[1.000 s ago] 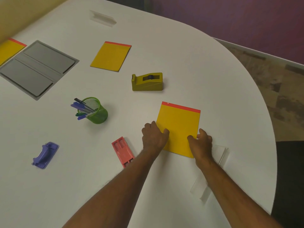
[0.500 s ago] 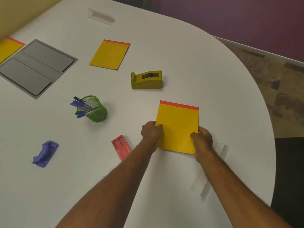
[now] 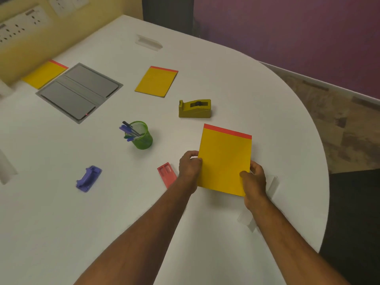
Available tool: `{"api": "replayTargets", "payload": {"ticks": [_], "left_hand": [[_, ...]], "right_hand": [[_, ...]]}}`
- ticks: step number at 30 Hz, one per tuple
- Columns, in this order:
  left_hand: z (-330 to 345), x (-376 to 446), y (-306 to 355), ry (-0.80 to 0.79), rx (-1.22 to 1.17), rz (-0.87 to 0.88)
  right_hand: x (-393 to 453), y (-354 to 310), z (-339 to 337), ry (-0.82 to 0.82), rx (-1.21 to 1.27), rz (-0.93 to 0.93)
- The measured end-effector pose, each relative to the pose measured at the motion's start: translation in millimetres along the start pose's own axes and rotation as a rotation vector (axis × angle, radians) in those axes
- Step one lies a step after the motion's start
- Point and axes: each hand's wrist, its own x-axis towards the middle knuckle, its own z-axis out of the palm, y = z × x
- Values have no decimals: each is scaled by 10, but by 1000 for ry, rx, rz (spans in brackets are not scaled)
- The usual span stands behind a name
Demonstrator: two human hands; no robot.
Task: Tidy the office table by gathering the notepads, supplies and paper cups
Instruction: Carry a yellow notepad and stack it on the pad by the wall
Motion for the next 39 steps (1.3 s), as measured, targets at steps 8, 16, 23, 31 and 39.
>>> {"api": "replayTargets", "payload": {"ticks": [8,16,23,31,39], "left_hand": [[-806,-954,-58,-32,-24,-22],[-1976,-1720,-364,-59,-31,18],[-3531,-2173,-938,-67,-37,46],[-5232,-2399,-1362,-32,-105,85],[-6355,-2013,-1366,62,-157,82]], "right_hand": [[-1132,-135,-5,-24,47,5],[-2495,100,317,-92,79,-14],[-3848,707,1082,-108,114,-1],[-4985,1180,2224,-181,128,37],[-5337,1193,3331,-249,25,16]]}}
